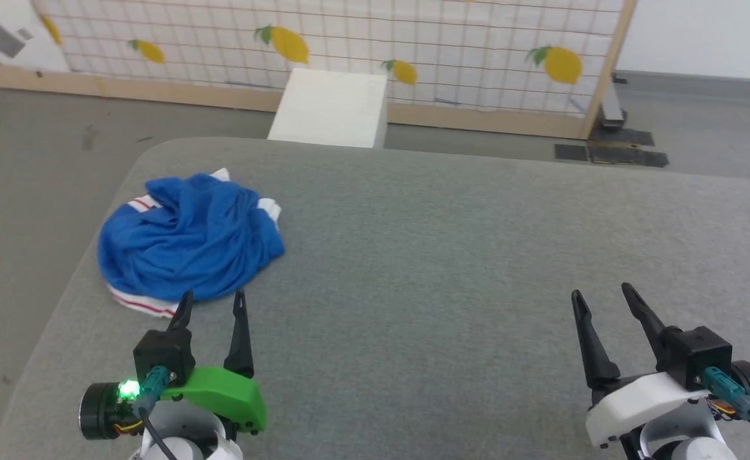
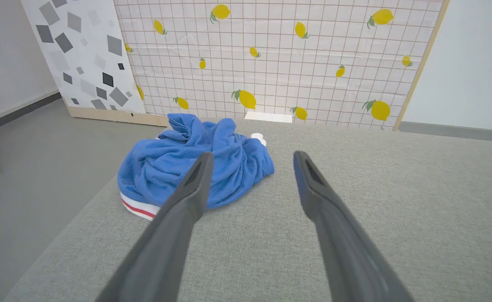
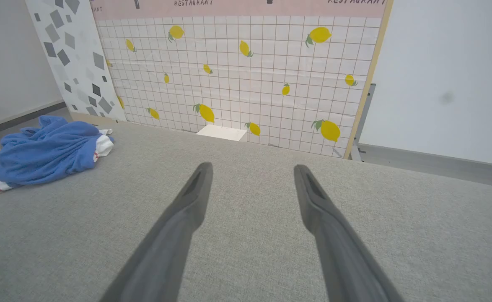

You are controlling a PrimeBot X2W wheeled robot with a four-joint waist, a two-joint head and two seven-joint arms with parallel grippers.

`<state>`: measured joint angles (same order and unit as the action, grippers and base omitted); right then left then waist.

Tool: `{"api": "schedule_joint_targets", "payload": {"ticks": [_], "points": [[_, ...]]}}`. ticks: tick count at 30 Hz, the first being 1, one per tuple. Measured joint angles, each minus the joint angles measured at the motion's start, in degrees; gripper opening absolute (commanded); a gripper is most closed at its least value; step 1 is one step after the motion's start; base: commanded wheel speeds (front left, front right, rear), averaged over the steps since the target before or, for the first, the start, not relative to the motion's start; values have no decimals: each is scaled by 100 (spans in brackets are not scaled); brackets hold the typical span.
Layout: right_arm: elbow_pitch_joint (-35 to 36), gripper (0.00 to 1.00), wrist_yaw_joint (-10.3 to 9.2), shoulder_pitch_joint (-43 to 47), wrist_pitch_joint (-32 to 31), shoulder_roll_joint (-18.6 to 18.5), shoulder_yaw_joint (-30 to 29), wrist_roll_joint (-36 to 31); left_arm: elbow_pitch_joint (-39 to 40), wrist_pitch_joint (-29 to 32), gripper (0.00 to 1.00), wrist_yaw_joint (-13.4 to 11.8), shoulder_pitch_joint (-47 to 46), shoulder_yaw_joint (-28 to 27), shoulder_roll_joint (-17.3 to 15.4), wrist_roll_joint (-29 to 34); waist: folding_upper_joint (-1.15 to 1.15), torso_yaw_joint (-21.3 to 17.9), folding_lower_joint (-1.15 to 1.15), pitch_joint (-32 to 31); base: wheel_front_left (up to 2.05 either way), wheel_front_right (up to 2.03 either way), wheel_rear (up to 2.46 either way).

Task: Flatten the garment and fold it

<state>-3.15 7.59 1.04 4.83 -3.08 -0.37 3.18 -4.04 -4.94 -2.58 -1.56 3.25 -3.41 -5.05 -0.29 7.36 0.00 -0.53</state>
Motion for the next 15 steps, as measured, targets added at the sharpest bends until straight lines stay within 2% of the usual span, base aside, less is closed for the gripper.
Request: {"api": "schedule_joint_targets", "payload": {"ticks": [15], "points": [[-69,100,1,3,176,1,10,44,-82,-179,100,-103,0,41,-64,-71,0,868,0,23,0,0,0]]}}
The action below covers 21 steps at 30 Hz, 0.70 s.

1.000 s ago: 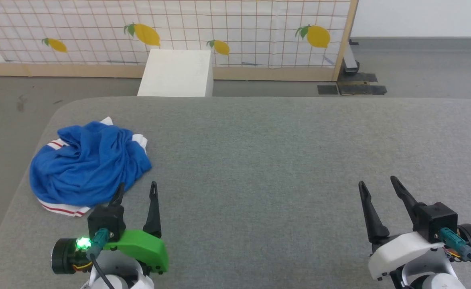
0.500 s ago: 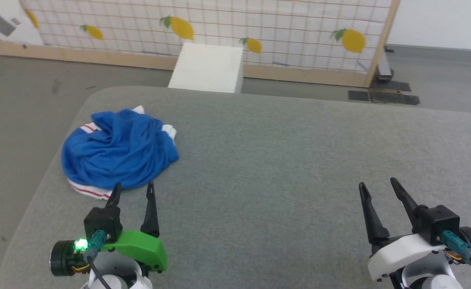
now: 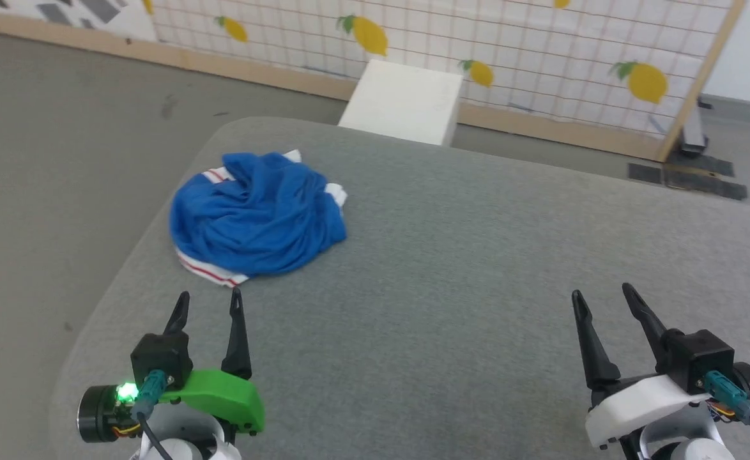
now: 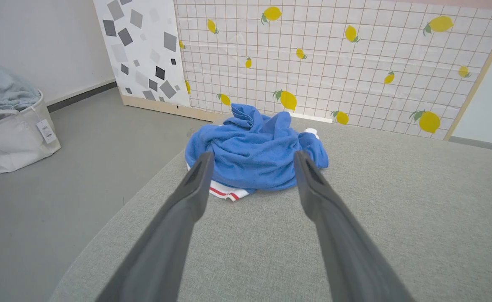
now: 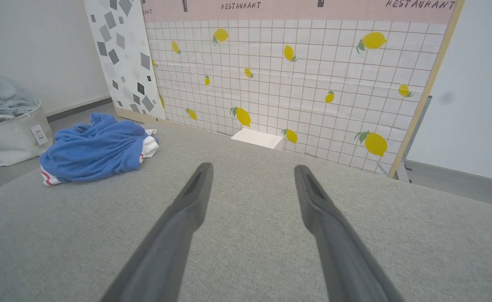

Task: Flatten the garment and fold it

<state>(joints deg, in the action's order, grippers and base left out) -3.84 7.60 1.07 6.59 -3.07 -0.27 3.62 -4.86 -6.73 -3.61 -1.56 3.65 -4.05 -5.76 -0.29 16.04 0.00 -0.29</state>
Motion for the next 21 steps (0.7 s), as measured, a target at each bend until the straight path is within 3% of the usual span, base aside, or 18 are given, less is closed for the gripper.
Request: {"api": "schedule_joint_targets", "payload": {"ticks": [10,21], "points": [[-66,100,-1,-1,110,0,-9,25,-43,-120,100,-54,-2,21,0,-87,0,487,0,57,0,0,0],[-103,100,-1,-2,252,1,-33,86,-90,-245,100,-102,-59,18,1,-143,0,768,0,147,0,0,0]]}}
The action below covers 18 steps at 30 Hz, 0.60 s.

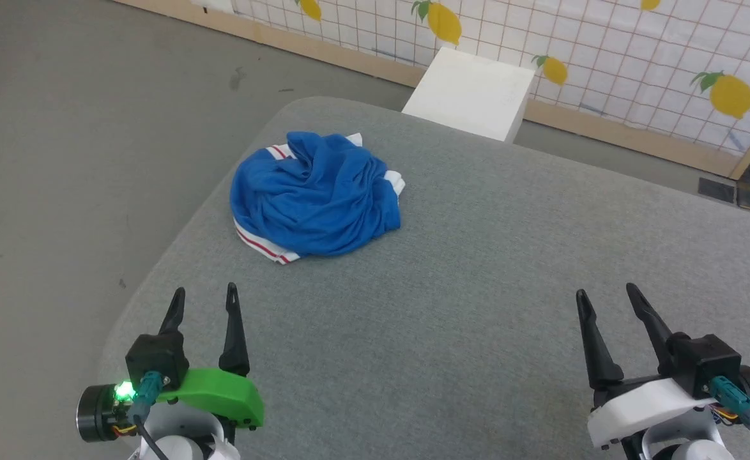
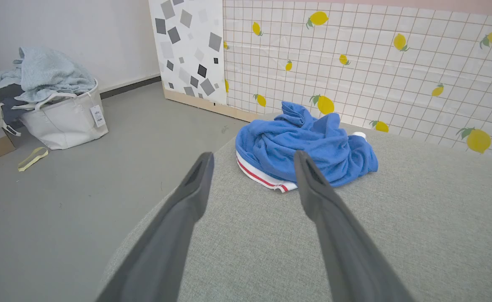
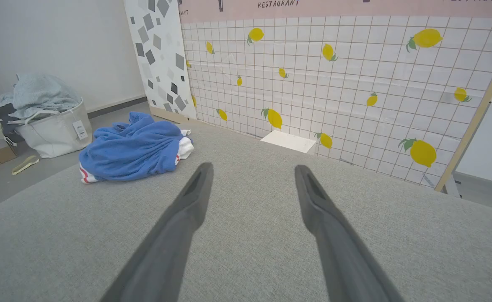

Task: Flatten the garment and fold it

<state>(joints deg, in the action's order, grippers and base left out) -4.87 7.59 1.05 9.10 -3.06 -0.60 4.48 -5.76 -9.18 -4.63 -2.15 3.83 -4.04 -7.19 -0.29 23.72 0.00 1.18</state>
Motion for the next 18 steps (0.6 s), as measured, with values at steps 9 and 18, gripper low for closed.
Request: {"api": "schedule_joint_targets", "payload": {"ticks": [9,18], "points": [[-41,100,0,-1,109,0,-24,20,-59,-109,100,-31,-28,-11,3,-140,0,170,0,68,0,0,0],[-98,100,0,-1,208,0,-37,67,-132,-211,100,-57,-34,-20,9,-190,0,369,0,99,0,0,0]]}}
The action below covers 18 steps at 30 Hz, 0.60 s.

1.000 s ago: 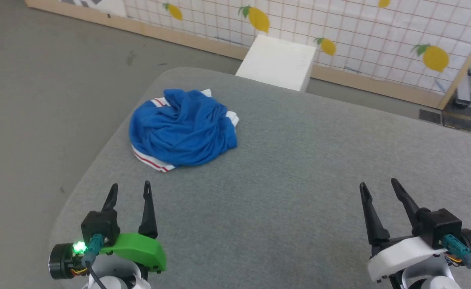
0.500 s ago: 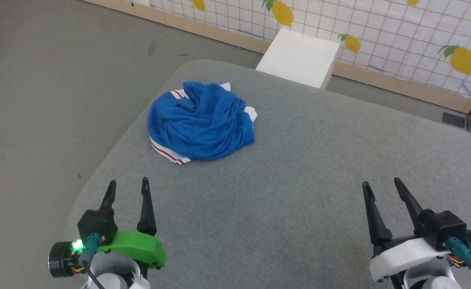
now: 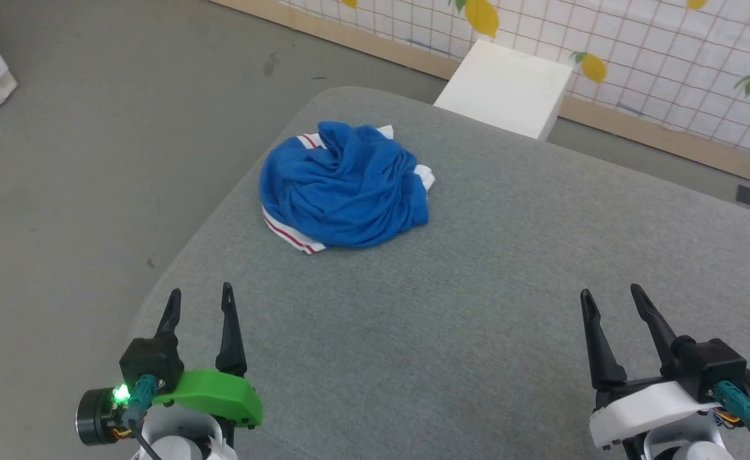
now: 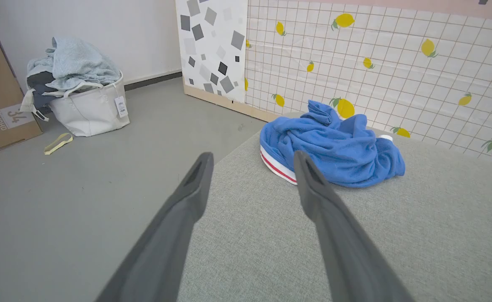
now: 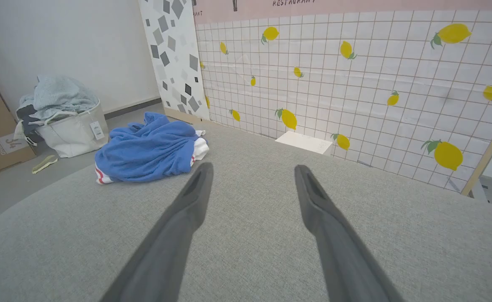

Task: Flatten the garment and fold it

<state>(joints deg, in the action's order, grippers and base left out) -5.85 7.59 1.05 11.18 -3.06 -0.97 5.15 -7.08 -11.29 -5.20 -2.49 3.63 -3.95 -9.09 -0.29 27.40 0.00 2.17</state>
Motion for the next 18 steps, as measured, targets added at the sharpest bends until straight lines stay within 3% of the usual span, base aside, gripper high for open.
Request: {"api": "schedule_joint_targets", "payload": {"ticks": [18], "points": [[-125,100,0,-1,208,3,23,62,-170,-201,100,-42,-27,-18,9,-98,0,377,0,-35,0,0,0]]}}
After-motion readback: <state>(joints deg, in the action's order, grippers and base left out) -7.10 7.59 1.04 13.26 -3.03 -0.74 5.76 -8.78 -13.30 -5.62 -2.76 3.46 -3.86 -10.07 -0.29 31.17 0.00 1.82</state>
